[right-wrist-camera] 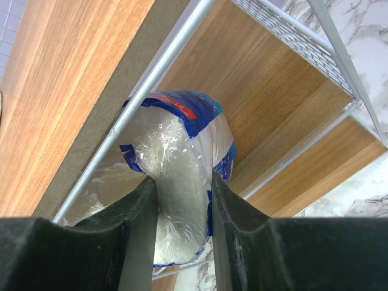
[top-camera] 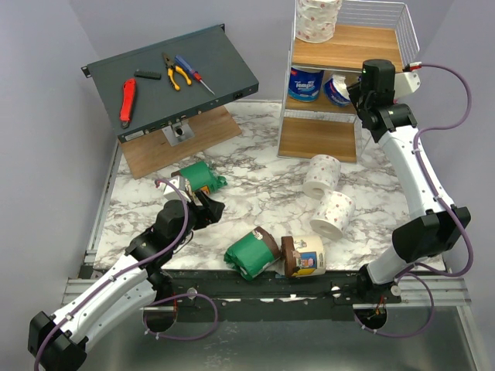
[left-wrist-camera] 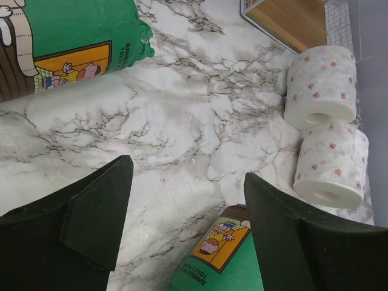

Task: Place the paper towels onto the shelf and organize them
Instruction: Place the paper towel on the shelf.

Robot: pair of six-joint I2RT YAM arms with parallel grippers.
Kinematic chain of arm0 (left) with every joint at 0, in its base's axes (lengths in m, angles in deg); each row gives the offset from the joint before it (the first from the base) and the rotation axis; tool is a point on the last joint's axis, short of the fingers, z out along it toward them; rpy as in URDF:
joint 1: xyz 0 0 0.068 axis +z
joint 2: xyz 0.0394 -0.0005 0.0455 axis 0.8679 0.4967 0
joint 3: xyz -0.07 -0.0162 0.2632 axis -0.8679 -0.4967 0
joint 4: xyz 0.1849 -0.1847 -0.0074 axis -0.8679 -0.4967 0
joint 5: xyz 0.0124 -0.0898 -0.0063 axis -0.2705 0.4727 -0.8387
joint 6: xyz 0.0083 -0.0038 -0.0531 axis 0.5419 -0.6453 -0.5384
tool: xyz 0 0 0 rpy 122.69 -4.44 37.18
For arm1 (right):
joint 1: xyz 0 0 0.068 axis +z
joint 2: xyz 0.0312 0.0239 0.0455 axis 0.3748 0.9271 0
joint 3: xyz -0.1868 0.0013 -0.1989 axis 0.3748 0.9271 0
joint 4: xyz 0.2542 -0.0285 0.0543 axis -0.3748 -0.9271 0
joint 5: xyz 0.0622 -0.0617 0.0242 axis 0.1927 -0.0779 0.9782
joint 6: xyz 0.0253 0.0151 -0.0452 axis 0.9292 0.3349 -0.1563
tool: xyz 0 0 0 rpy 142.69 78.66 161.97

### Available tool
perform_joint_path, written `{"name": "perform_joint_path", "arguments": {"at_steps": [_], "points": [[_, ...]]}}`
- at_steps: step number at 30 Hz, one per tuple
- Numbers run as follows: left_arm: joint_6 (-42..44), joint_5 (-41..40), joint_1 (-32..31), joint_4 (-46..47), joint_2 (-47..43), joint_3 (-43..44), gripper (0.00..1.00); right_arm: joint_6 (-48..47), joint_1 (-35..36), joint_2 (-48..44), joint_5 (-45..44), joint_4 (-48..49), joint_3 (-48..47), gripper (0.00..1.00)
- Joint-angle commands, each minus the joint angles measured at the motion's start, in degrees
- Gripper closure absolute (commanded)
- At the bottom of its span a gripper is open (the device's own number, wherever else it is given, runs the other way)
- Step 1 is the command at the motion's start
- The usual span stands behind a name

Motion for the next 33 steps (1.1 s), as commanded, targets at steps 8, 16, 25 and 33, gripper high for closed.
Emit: {"name": "perform_joint_path", "arguments": {"at_steps": [8,16,25,33], "points": [[0.1,0.1,-0.2,0.8,0.2,1.1,0.23,0.2,-0.5,0.2,-0.4,2.4,0.7,0.63],[0.3,0.2,-0.2,0.6,-0.1,1.1,0.24,0.0,-0.5,-0.1,0.3,2.5,0.7,0.52],[0.4,0.2,-0.2,0.8,-0.1,1.2,0.23,-0.2,-0.5,-0.6,0.6,2.8,0.9,0.47],[0.5,0.3,-0.3,0.7,-0.5,1.0,0.23,-0.5,-0.5,-0.9,1.0,2.9,0.9,0.44]]}}
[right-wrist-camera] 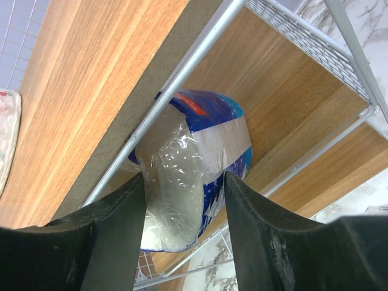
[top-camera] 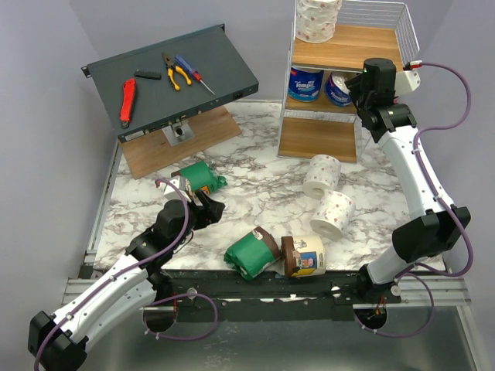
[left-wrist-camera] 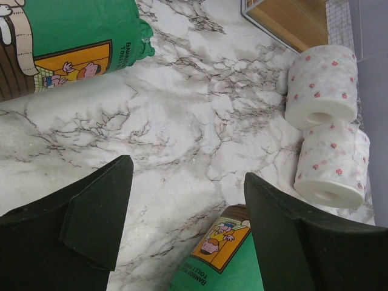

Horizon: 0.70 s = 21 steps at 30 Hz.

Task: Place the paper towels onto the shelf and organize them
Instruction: Place the paper towel on the shelf.

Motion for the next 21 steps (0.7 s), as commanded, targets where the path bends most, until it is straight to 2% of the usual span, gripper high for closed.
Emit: {"name": "perform_joint_path", "arguments": {"at_steps": [1,11,21], "points": [[0.5,0.3,-0.3,0.8,-0.8,1.0,0.23,-0.3,-0.5,-1.0,0.6,0.8,0.7,0.43],[0.3,0.4,-0.2,0.6,-1.3,0.7,0.23,-1.4,-0.5,-1.5,1.8,1.9,1.2,0.28],[0.4,0.6,-0.2,0.8,-1.3,0.7,0.23,-2.4,-0.5,-2.1,2.5,2.8,1.4,0.19]]}}
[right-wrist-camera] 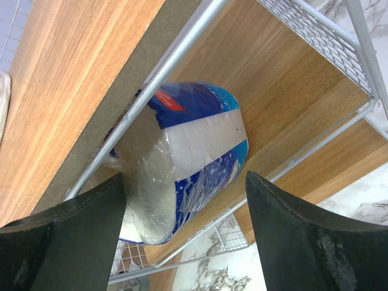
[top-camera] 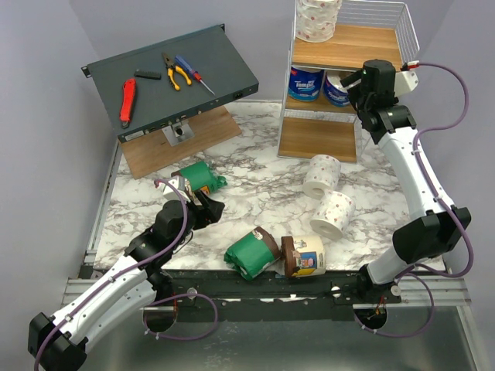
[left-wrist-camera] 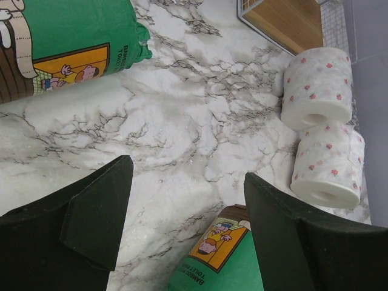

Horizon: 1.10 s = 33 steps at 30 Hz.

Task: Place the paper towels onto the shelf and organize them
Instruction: Place the paper towel on the shelf.

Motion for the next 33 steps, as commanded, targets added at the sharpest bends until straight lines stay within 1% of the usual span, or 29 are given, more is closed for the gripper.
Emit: {"name": "perform_joint_path", "arguments": {"at_steps": [1,15,23,27,30,33], "points": [[0.3,0.6,-0.2,0.8,-0.4,0.7,0.23,-0.8,-0.5,-1.8,0.6,2.2,0.1,0.19],[0.1,0.7,-0.2,0.8,-0.5,0.6,0.23,-1.6,-0.5,-3.6,1.6,2.7,-0.5,0.15],[0.3,0.6,-0.3,0.8,-0.5,0.6,0.23,-2.6,-0.5,-5.5,3.4,4.0,1.4,0.15],[0.5,0.3,-0.3,0.8,-0.5,0.8,0.23,-5.6,-0.5,-8.6,5.4,7.5,4.9,0.15],[0.5,0.0,-0.4,0.8,-0.6,0.8,0.23,-11.0,-0.5,-11.1,8.7,11.3,8.3,0.15],[0.6,-0.1,-0.3,1.1,-0.7,0.8,0.24,-15.7,-0.5,-13.4,11.5,14.7,12.2,0.12]]}}
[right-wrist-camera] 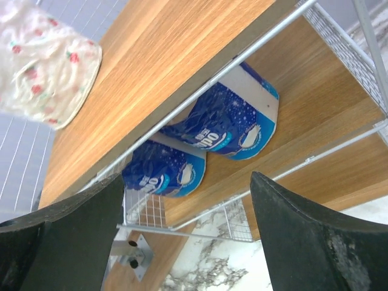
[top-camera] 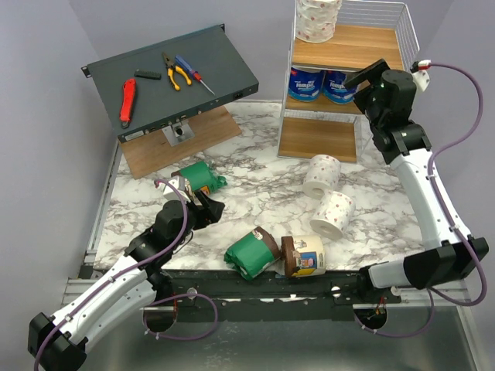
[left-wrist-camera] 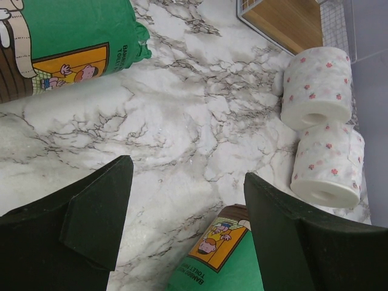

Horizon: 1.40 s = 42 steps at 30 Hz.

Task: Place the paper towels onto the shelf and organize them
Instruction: Place the paper towel on the shelf.

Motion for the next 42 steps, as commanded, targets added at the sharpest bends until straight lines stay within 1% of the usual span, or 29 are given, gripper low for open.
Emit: {"name": "perform_joint_path", "arguments": {"at_steps": [1,3,7,9,15,18,21,23,28,33,39,42], "points": [[0.6,-0.1,-0.2,1.2,-0.7,0.8,0.24,-8.8,-0.5,-4.3,6.0,8.2,6.0,0.11],[0.6,-0.3,-0.2,1.4,-0.6,0.8,0.24,-10.7,-0.5,-6.5,8.3,11.7,10.4,0.10],[0.5,-0.7,-0.3,1.3,-0.7,0.9,0.24,-10.8,-0.5,-14.1,11.0,25.5,24.6,0.10],[0.3,-0.8,-0.2,1.1,-0.8,1.0,0.24,-11.2,-0.5,-17.1,12.0,30.4,29.9,0.09],[-0.2,-0.8,-0.2,1.4,-0.7,0.8,0.23,-15.4,-0.5,-20.3,15.8,35.1,36.5,0.09],[-0.2,0.0,-0.3,2.2,-0.1,0.8,0.23,-19.7,-0.4,-22.0,15.7,42.3,41.1,0.11],[-0.7,0.2,-0.3,2.8,0.9,0.9,0.23,-23.7,-0.4,-22.5,13.0,51.2,46.2,0.14],[-1.0,0.7,-0.2,3.4,1.6,0.9,0.23,-24.2,-0.4,-21.3,10.8,56.7,48.6,0.16],[-1.1,0.8,-0.3,2.9,2.5,1.3,0.23,-25.5,-0.3,-15.9,10.6,65.6,49.3,0.19],[-1.1,0.0,-0.2,2.9,1.3,0.8,0.23,-27.6,-0.3,-10.1,10.8,71.3,47.6,0.21],[-1.0,0.2,-0.2,2.9,1.7,1.0,0.24,-29.6,-0.3,-3.3,7.8,74.6,44.3,0.21],[-0.9,0.0,-0.2,3.0,1.4,0.7,0.24,-31.3,-0.3,-1.0,7.8,75.9,42.8,0.21]]}}
